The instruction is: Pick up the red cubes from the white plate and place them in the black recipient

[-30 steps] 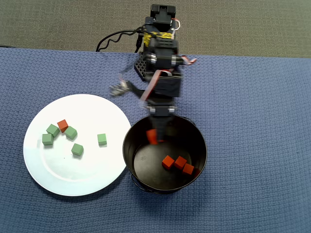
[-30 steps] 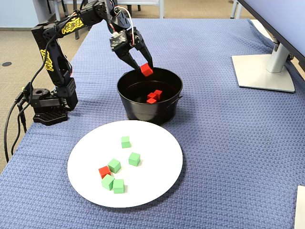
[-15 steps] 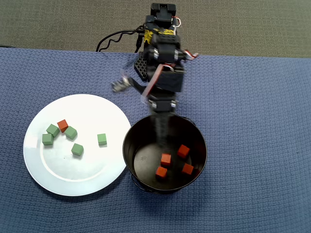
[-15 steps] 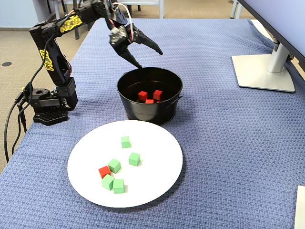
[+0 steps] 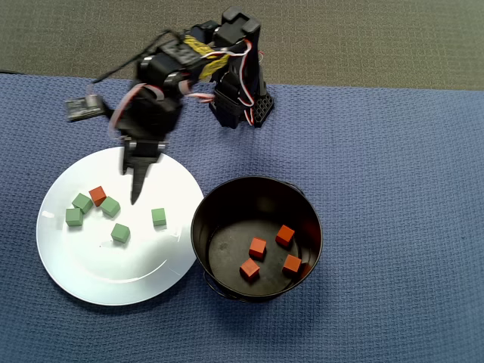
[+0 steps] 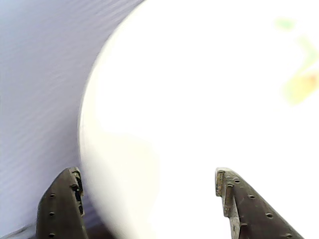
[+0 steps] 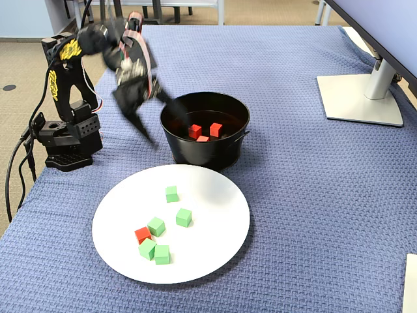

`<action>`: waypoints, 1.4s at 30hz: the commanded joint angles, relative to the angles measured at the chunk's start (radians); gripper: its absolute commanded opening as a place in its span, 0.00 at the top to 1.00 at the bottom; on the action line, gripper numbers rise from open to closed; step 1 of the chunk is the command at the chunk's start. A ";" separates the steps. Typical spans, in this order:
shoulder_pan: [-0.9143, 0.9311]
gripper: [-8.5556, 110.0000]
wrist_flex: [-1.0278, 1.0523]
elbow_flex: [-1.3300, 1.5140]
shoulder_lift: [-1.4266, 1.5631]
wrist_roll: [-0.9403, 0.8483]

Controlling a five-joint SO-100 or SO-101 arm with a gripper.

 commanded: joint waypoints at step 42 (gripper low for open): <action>0.275 0.72 -0.423 0.009 -0.537 -0.453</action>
